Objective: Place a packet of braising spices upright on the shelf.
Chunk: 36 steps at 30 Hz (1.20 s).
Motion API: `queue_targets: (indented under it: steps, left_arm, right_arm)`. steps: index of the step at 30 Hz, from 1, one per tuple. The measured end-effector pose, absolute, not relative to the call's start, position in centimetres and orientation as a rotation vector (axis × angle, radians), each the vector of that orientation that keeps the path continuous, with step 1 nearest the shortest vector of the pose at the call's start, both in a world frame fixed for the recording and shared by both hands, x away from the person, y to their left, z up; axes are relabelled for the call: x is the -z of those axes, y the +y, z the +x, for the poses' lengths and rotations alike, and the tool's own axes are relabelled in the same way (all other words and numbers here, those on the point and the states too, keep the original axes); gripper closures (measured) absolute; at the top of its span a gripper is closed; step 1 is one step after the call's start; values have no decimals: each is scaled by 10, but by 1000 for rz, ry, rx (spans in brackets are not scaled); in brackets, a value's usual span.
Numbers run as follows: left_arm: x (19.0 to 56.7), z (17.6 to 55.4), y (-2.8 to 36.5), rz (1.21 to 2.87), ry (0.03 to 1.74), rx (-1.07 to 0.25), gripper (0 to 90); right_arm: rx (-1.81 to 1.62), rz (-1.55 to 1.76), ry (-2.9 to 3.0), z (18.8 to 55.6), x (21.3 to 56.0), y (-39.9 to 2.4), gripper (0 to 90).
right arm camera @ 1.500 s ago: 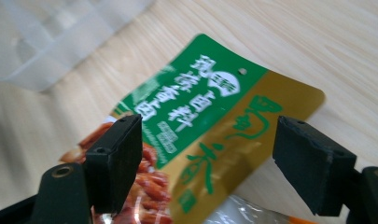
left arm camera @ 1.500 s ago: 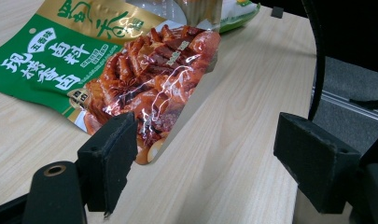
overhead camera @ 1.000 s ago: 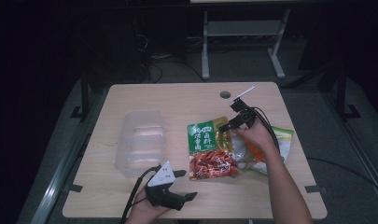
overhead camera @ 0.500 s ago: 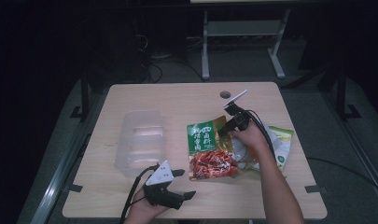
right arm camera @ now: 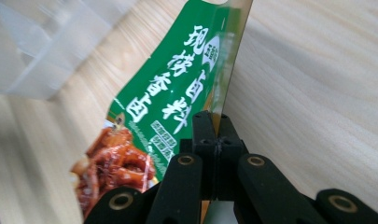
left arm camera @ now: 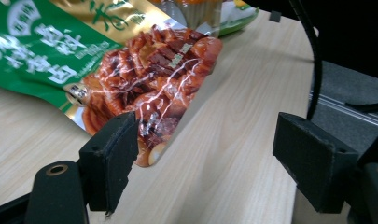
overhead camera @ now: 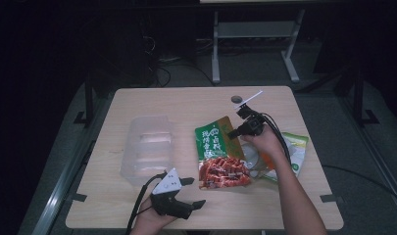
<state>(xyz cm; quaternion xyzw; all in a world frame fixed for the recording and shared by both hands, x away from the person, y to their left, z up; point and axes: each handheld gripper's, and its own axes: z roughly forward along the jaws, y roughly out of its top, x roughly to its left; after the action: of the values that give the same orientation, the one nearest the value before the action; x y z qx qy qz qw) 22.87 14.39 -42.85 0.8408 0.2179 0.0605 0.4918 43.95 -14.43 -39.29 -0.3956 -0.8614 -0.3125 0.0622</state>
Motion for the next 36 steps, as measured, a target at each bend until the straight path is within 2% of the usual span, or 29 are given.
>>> queue_targets:
  steps: [14,21,26,33,36]
  left_arm:
    - [429,232,141,2003,531,-96,207]
    - [425,239,132,2015,525,-124,196]
    - [428,251,125,2006,580,-103,181]
    - [434,274,113,1999,674,-147,185]
    - [439,285,106,1964,723,-86,192]
  right_arm:
    - [1229,-1090,-2621,385,348,-163,899]
    - [1353,-1016,-2654,355,344,-177,899]
    - [1422,-974,-2684,338,340,-184,899]
    - [1545,-925,-2689,320,344,-194,899]
    - [1555,-938,-2681,317,347,-199,899]
